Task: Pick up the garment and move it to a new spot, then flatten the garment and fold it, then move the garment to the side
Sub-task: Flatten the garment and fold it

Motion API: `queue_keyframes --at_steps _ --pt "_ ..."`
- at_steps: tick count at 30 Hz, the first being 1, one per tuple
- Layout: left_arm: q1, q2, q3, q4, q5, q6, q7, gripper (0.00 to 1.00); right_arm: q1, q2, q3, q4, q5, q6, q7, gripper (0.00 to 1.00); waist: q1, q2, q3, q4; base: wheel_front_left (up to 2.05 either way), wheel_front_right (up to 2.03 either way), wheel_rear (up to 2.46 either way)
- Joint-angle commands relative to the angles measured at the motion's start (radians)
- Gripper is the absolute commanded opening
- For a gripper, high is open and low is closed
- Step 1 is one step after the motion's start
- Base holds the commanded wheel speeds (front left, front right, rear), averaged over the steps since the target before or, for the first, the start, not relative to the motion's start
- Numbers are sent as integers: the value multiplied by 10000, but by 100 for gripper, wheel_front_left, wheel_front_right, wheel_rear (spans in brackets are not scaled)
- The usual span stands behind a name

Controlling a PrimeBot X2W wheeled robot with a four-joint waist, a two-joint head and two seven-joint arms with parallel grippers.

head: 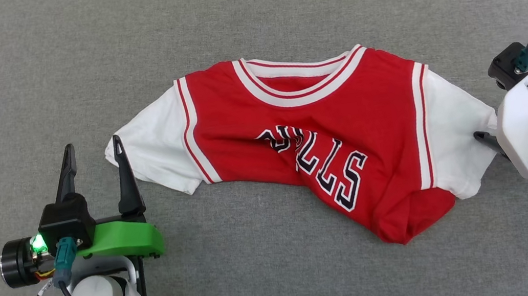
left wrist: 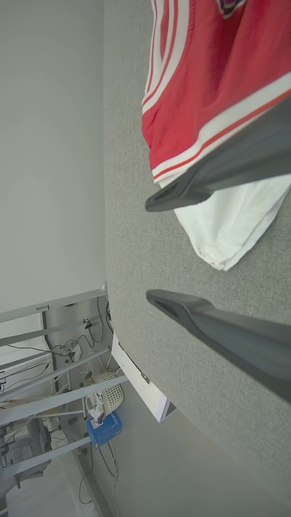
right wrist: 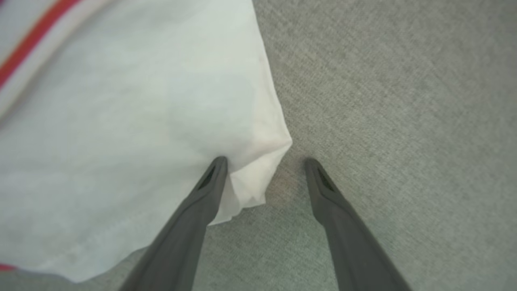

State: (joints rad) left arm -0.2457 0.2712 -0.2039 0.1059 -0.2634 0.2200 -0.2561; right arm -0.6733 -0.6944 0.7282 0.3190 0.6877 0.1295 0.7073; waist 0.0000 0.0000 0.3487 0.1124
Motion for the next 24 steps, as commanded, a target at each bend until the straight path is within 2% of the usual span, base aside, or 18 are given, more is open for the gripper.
queue_keyframes --at_steps 1,2,3,4,5,7,8,12,16,19,22,24 --pt "-184 -121 136 63 189 -111 -56 100 171 236 502 247 213 12 93 100 0 0 138 125 0 0 0" --pt "-189 -182 222 102 256 -179 -56 100 178 248 674 333 325 12 42 100 0 0 143 117 0 0 0" --pt "-192 -223 296 132 306 -233 -56 100 159 253 770 382 402 12 -70 46 0 0 137 102 0 0 0" --pt "-194 -262 391 178 360 -296 -56 100 123 267 831 431 490 12 -295 5 0 0 112 69 0 0 0" --pt "-199 -288 470 217 399 -350 -56 100 96 277 845 470 580 12 -493 0 0 0 84 35 0 0 0" --pt "-232 -313 658 290 479 -482 -57 100 -24 251 797 511 716 12 -1025 0 0 0 -14 -70 0 0 0" --pt "-374 -227 983 370 537 -795 -57 100 -192 50 513 491 860 12 -2001 0 0 0 -208 -231 0 0 0" --pt "-693 133 1381 473 624 -1259 -57 100 -216 -404 120 359 1042 12 -2895 0 0 0 -458 -439 0 0 0" --pt "-1082 671 1329 800 551 -2013 -15 100 -39 -826 -174 80 1158 12 -3334 0 0 0 -645 -629 0 0 0" --pt "-1699 1086 1129 1164 516 -2581 391 100 173 -1026 -403 -182 1181 12 -3479 0 0 0 -689 -746 0 0 0" --pt "-2437 1467 753 1480 294 -3133 1335 100 414 -1139 -645 -438 1157 12 -3528 0 0 0 -662 -873 0 0 0" --pt "-2959 1746 419 1622 74 -3346 2055 100 539 -1164 -789 -595 1092 12 -3525 0 0 0 -599 -961 0 0 0"
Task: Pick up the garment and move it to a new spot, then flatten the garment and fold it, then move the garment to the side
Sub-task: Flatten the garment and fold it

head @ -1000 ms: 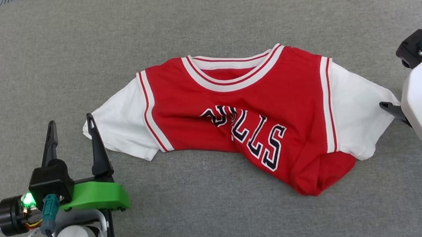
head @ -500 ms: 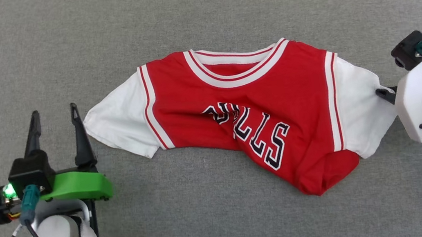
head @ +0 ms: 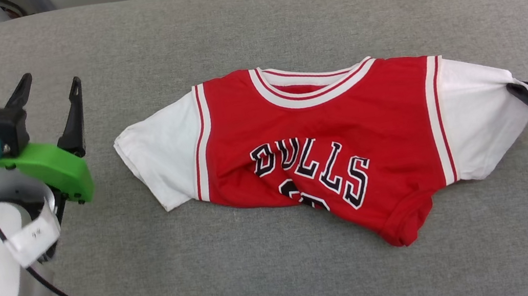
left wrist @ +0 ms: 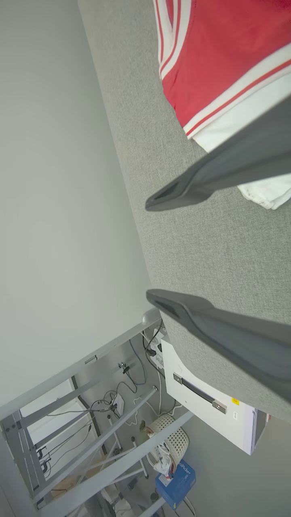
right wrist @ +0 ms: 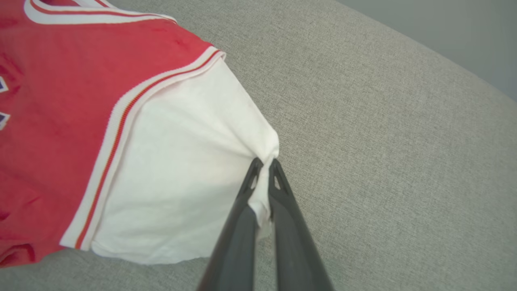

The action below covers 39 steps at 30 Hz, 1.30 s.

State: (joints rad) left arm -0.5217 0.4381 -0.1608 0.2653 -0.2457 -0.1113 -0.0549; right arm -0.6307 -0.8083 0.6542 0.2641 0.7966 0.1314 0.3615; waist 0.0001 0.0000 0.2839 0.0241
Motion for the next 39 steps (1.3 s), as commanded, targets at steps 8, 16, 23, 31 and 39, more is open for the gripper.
queue_keyframes --at_steps 8,16,23,31,39 --pt "-2026 1413 -2690 21 -2483 -189 4432 100 426 187 -569 -505 -347 -7 88 0 -1 0 474 -373 0 0 0" --pt "-3585 2622 -4715 -171 -4954 -192 7419 100 518 483 -980 -926 -630 -7 301 0 -1 0 1110 -620 0 0 0" --pt "-4217 3066 -5834 719 -5942 -192 8361 100 500 662 -1199 -1178 -819 -7 420 0 -1 0 1737 -871 0 0 0" --pt "-4162 2865 -7329 1939 -6193 -193 8435 100 471 873 -1159 -1162 -943 -7 422 0 -1 0 1965 -982 0 0 0" --pt "-4424 2837 -8098 2355 -6451 -193 7280 0 389 979 -1123 -1033 -993 -7 9 0 -1 0 1525 -921 0 0 0"
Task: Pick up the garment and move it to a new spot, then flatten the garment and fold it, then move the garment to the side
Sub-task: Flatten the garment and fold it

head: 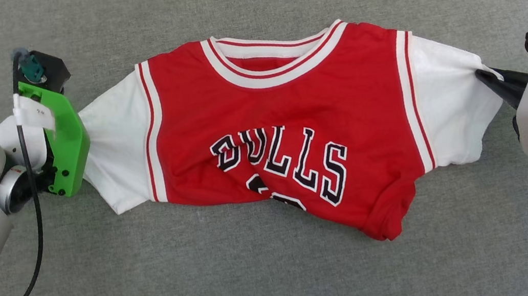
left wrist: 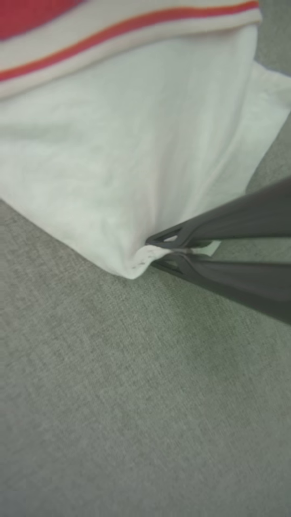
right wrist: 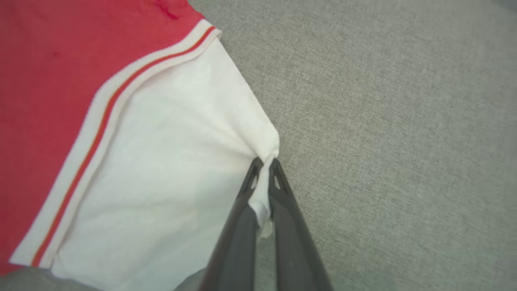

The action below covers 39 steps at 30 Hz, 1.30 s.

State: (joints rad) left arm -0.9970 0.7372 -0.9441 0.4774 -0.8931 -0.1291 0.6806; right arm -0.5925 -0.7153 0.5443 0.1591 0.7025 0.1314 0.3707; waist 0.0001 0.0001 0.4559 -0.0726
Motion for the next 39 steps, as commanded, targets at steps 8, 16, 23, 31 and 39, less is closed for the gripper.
queue_keyframes --at_steps 8,16,23,31,39 --pt "-172 156 59 -151 501 -15 -2866 0 -114 34 -360 -48 32 -7 -1196 0 -1 -1 -1278 272 0 0 0" --pt "-529 249 458 -1142 1120 284 -4686 0 -231 -197 -1090 -355 -110 -7 -1683 0 -1 -1 -1984 544 0 0 0" --pt "-1377 241 937 -1993 1497 702 -5309 0 -1047 -70 -1740 -539 -768 -7 -1675 0 -1 -1 -1975 495 0 0 0" --pt "-3281 -381 1071 -1871 1891 553 -4963 0 -3619 192 -1815 -18 -1472 -7 -1323 0 -1 -1 -1171 346 0 0 0" --pt "-6001 -1108 1306 -764 2425 238 -5209 0 -6980 558 -1360 1361 -2000 -7 -1270 0 -1 -1 -43 75 0 0 0"
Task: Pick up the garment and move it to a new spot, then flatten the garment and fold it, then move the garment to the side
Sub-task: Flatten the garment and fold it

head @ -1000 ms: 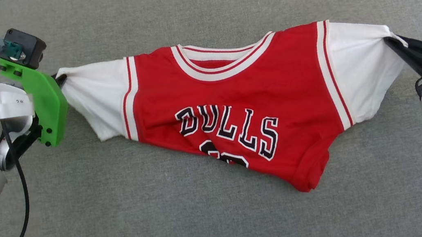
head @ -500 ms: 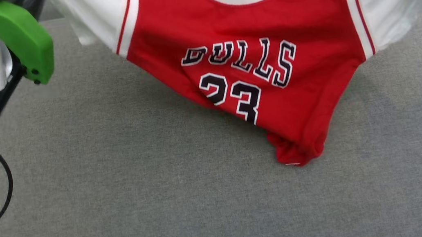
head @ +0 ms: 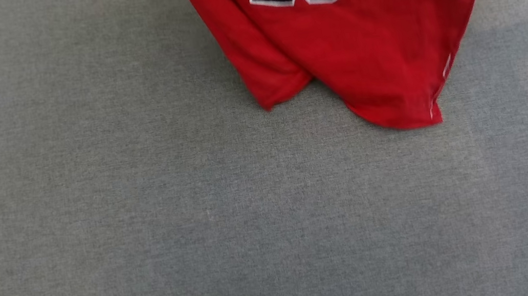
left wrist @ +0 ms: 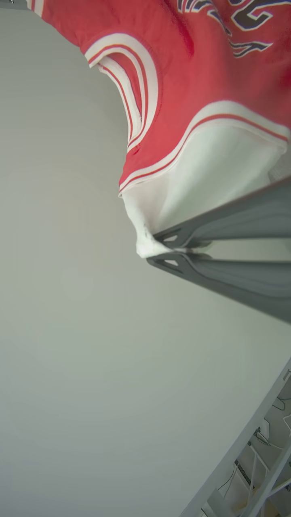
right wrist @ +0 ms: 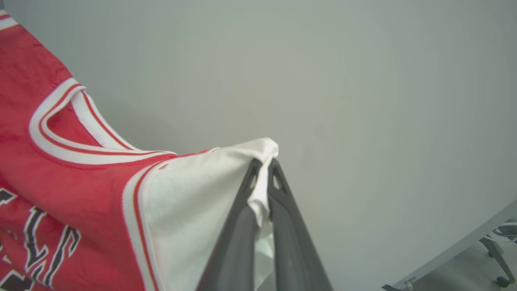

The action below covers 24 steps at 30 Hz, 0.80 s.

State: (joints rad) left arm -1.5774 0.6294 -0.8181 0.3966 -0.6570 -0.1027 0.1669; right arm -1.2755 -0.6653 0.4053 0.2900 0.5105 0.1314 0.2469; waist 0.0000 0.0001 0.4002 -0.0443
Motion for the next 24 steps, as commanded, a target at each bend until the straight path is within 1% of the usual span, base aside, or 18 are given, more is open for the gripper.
queue_keyframes --at_steps 1,6,14,19,24 --pt "-501 -101 69 162 130 -53 -151 0 -508 116 88 247 -126 -7 -37 0 0 -1 617 -234 0 0 0" --pt "-2031 -495 171 958 305 -173 -569 0 -2390 416 384 1322 -439 -7 -243 0 0 -1 1044 -344 0 0 0" --pt "-3767 -862 104 2333 634 -249 -1548 0 -4516 902 747 2884 -846 -7 -1019 0 0 -1 1290 -379 0 0 0" --pt "-4043 -978 -66 3134 551 -269 -2086 0 -5137 1024 1203 3606 -846 -7 -1462 0 0 -1 1495 -333 0 0 0" --pt "-3409 -922 -537 3708 200 -276 -2535 0 -4884 1060 1871 4129 -646 -7 -1940 0 0 -1 1606 -325 0 0 0"
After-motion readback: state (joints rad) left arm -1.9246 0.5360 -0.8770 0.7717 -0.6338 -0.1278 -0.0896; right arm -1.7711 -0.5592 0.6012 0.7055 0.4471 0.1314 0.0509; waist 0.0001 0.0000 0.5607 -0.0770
